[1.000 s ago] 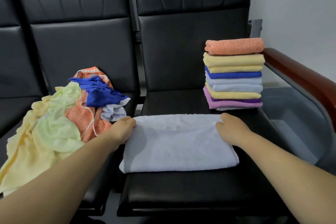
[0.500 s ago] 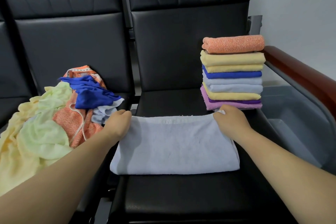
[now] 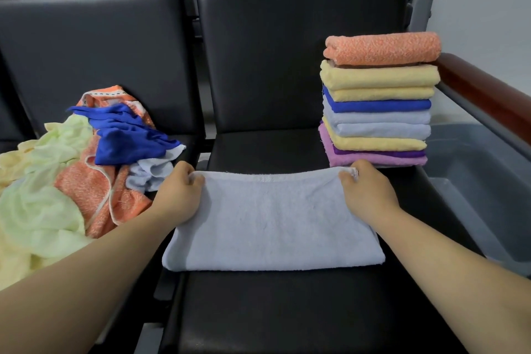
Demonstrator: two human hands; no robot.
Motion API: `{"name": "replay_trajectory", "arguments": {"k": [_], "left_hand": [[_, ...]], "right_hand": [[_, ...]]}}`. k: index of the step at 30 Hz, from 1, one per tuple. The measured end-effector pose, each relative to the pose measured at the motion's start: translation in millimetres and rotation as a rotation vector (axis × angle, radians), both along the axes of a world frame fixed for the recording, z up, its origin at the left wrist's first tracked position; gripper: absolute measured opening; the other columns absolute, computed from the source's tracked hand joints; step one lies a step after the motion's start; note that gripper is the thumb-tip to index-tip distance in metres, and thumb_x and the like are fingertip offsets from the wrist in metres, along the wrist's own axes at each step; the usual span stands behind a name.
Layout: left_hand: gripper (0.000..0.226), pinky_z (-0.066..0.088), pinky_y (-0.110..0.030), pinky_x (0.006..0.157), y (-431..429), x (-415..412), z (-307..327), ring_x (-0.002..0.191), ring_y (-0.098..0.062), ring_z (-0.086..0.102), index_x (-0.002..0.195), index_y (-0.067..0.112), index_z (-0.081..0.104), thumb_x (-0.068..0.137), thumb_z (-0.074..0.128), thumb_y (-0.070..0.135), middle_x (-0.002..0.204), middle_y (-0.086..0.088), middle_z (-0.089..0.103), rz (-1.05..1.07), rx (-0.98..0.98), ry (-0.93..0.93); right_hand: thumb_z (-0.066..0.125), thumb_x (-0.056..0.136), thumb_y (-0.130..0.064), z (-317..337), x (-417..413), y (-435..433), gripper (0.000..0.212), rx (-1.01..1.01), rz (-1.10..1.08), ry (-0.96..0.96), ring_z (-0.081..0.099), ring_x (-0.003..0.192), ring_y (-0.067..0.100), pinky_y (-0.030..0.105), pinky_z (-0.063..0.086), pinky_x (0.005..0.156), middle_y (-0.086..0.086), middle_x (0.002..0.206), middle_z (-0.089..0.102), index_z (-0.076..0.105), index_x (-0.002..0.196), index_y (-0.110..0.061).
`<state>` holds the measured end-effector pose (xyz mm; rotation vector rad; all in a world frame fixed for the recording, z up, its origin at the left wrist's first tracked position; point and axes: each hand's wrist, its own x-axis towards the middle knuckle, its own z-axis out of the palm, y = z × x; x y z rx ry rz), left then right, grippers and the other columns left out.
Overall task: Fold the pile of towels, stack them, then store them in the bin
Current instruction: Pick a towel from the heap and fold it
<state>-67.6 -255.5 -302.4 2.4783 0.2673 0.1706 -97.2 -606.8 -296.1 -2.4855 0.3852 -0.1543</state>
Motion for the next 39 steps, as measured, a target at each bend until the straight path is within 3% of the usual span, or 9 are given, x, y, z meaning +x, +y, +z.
{"name": "replay_trajectory", "arguments": {"k": [11,18,21,24,29,32,34,36,39], "left_hand": [[0.045,0.040,-0.034,0.084,-1,-11,10,0.094,-0.021,0.053,0.134,0.011,0.046,0.096,0.062,0.029,0.110,-0.005,0.058,0.063,-0.021,0.058],[0.044,0.044,-0.041,0.092,-37,-42,16,0.119,-0.031,0.048,0.127,0.020,0.049,0.092,0.065,0.041,0.131,-0.006,0.044,-0.003,0.172,0.022],[0.035,0.047,-0.040,0.089,-58,-54,19,0.109,-0.024,0.053,0.122,0.023,0.049,0.094,0.060,0.040,0.121,0.002,0.052,-0.156,0.237,0.013],[0.028,0.050,-0.041,0.083,-78,-65,18,0.091,-0.021,0.057,0.110,0.024,0.043,0.093,0.055,0.043,0.101,0.005,0.060,-0.346,0.221,0.110],[0.040,0.039,-0.041,0.091,-96,-76,4,0.106,-0.022,0.044,0.100,0.024,0.036,0.092,0.031,0.063,0.110,0.006,0.046,-0.514,0.529,0.080],[0.056,0.030,-0.049,0.107,-98,-65,3,0.131,-0.020,0.035,0.118,0.028,0.042,0.085,0.016,0.065,0.139,0.005,0.040,-0.574,0.567,0.128],[0.058,0.008,-0.063,0.119,-97,-57,7,0.153,-0.029,0.008,0.144,0.040,0.037,0.092,0.023,0.061,0.167,0.000,0.012,-0.561,0.584,0.196],[0.059,-0.008,-0.065,0.119,-94,-52,9,0.156,-0.034,-0.014,0.155,0.049,0.022,0.096,0.031,0.057,0.170,0.002,-0.012,-0.527,0.608,0.236],[0.056,0.003,-0.062,0.122,-88,-57,10,0.155,-0.038,-0.001,0.152,0.052,0.024,0.098,0.038,0.057,0.170,-0.004,-0.004,-0.401,0.556,0.211]], "right_hand": [[0.063,0.103,-0.031,18,-13,4,0.036,0.155,-0.025,-0.024,0.053,0.097,0.014,0.028,0.042,0.075,0.000,0.121,0.060,0.056,0.136,-0.018],[0.065,0.100,-0.034,21,-31,10,0.035,-0.122,0.076,-0.037,0.052,0.122,0.020,0.034,0.049,0.095,0.000,0.135,0.054,0.058,0.133,-0.024],[0.059,0.102,-0.033,20,-39,16,0.031,-0.168,0.254,-0.016,0.047,0.128,0.018,0.031,0.044,0.100,-0.005,0.138,0.050,0.058,0.133,-0.027],[0.050,0.105,-0.035,16,-45,21,0.031,-0.246,0.460,0.086,0.048,0.124,0.016,0.031,0.045,0.097,-0.008,0.139,0.050,0.059,0.135,-0.029],[0.041,0.108,-0.038,26,-51,25,0.031,-0.434,0.468,0.197,0.053,0.109,0.019,0.034,0.048,0.086,-0.004,0.126,0.055,0.063,0.125,-0.026],[0.041,0.106,-0.031,33,-59,33,0.022,-0.566,0.440,0.247,0.052,0.089,0.022,0.034,0.044,0.072,0.000,0.105,0.054,0.055,0.095,-0.019],[0.042,0.102,-0.028,34,-68,40,0.026,-0.561,0.457,0.270,0.053,0.081,0.022,0.033,0.038,0.060,-0.002,0.092,0.053,0.045,0.078,-0.021],[0.043,0.101,-0.030,36,-77,44,0.027,-0.505,0.511,0.279,0.054,0.076,0.021,0.033,0.038,0.056,-0.003,0.084,0.054,0.046,0.075,-0.023],[0.046,0.100,-0.032,40,-89,48,0.025,-0.415,0.573,0.270,0.063,0.082,0.021,0.038,0.056,0.071,-0.001,0.089,0.066,0.064,0.091,-0.018]]}}
